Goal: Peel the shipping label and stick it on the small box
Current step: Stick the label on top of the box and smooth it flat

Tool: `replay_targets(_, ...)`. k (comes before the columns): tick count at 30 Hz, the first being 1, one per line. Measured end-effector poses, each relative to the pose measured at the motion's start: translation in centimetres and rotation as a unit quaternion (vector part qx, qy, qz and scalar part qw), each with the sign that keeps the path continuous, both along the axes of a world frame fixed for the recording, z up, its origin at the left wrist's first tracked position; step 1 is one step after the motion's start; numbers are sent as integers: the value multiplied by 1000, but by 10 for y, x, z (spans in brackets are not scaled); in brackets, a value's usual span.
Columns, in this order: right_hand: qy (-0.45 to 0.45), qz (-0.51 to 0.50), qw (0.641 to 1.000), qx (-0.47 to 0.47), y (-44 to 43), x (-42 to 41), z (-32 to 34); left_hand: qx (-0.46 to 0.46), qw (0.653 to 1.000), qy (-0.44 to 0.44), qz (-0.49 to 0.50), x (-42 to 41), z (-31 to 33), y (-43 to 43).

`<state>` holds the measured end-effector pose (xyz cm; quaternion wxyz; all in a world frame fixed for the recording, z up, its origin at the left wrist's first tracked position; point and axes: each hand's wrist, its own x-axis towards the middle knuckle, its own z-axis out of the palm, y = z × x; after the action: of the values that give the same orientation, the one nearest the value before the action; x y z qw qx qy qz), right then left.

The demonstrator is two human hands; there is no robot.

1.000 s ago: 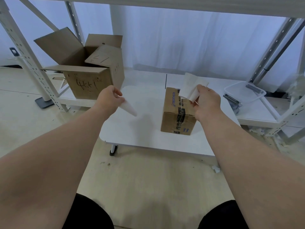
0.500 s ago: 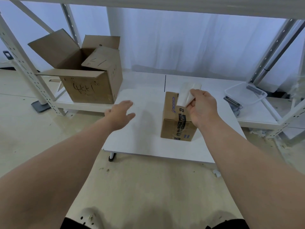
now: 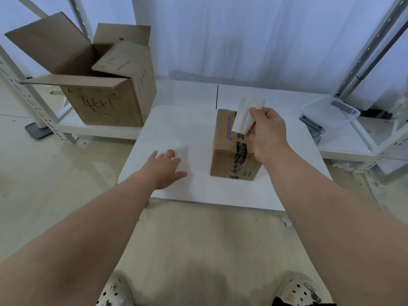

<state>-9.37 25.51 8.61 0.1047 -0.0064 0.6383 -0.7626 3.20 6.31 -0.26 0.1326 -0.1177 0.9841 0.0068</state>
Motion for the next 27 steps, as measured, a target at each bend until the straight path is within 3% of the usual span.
replay_targets(5, 12, -9, 1000, 3, 8, -5, 7, 69, 993, 85, 35, 0, 10, 7)
replay_targets(15, 19, -8, 999, 28, 20, -2, 11, 70, 994, 65, 52, 7, 20, 11)
replay_targets(23, 33, -15, 998, 51, 28, -3, 14, 136, 956, 247, 82, -10, 61, 44)
replay_targets(27, 85, -33, 991, 102, 44, -10, 17, 178, 951, 242, 74, -35, 85, 88)
